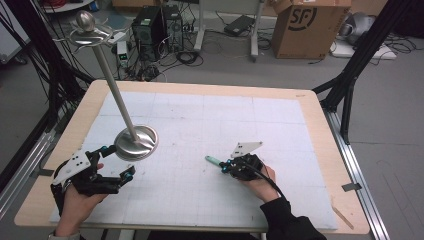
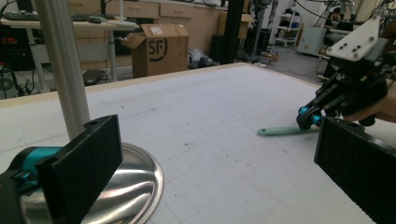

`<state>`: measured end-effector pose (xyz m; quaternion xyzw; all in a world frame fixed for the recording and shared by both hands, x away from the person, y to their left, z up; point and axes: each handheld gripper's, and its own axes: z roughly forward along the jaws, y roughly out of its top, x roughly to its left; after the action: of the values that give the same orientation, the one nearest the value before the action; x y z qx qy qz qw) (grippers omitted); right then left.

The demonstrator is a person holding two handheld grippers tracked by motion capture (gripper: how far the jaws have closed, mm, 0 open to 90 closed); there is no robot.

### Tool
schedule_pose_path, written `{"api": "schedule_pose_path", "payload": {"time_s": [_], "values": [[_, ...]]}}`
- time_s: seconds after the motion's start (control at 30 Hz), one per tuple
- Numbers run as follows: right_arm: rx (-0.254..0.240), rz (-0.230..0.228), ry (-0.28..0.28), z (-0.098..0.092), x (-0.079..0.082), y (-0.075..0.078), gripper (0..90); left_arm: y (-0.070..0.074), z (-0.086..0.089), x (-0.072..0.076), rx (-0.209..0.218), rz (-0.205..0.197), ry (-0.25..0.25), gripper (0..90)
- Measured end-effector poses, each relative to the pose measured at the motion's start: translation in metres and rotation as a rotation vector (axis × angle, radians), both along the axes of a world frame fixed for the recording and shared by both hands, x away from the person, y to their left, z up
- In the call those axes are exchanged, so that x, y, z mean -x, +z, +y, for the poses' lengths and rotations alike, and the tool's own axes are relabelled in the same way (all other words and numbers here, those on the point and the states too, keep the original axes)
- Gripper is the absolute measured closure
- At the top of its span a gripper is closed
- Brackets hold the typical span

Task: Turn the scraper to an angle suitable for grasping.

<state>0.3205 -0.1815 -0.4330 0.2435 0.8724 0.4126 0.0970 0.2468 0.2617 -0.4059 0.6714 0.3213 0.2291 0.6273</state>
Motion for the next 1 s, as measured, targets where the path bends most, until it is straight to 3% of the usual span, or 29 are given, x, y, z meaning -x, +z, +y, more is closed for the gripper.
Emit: {"api": "schedule_pose_path", "payload": {"time_s": [0.07, 0.17, 0.23, 0.3, 0.33, 0.37, 0.5, 0.63, 0.7, 0.73, 0.8, 0.83, 1.0], "values": [[-0.008, -0.001, -0.005, -0.003, 0.002, 0.003, 90.0, 0.0, 0.001, 0.0, 0.0, 0.0, 0.003, 1.7], [-0.032, -0.049, -0.012, -0.014, 0.011, 0.011, 87.9, 0.001, 0.002, 0.0, 0.001, -0.001, 0.005, 1.7], [-0.053, -0.075, -0.029, -0.021, 0.016, 0.014, 81.9, 0.001, 0.002, 0.001, 0.001, -0.001, 0.007, 1.7], [-0.074, -0.073, -0.032, -0.028, 0.02, 0.016, 73.6, 0.001, 0.002, 0.001, 0.003, -0.004, 0.013, 1.7], [-0.074, -0.073, -0.032, -0.028, 0.02, 0.016, 73.6, 0.001, 0.003, 0.002, 0.001, -0.005, 0.016, 1.7], [-0.096, -0.07, -0.05, -0.035, 0.023, 0.016, 62.4, 0.002, 0.003, 0.002, 0.004, -0.005, 0.017, 1.7], [-0.113, -0.054, -0.078, -0.045, 0.03, 0.017, 41.6, 0.003, 0.005, 0.002, 0.008, -0.011, 0.026, 1.7], [-0.141, -0.063, -0.076, -0.053, 0.038, 0.017, 30.9, 0.004, 0.004, 0.003, -0.021, -0.024, 0.046, 1.7], [-0.144, -0.07, -0.077, -0.055, 0.04, 0.018, 27.0, 0.005, 0.002, 0.004, -0.026, -0.032, 0.037, 1.7], [-0.139, -0.085, -0.095, -0.059, 0.041, 0.02, 11.5, 0.006, 0.001, 0.004, -0.026, -0.032, 0.034, 1.7], [-0.133, -0.085, -0.11, -0.061, 0.042, 0.021, 8.2, 0.006, 0.0, 0.004, -0.028, -0.031, 0.031, 1.7], [-0.112, -0.08, -0.134, -0.064, 0.043, 0.023, 0.0, 0.005, 0.0, 0.004, -0.025, -0.029, 0.032, 1.7], [-0.094, -0.086, -0.142, -0.074, 0.044, 0.024, 0.0, 0.004, 0.002, 0.003, -0.018, -0.022, 0.036, 1.7]]}}
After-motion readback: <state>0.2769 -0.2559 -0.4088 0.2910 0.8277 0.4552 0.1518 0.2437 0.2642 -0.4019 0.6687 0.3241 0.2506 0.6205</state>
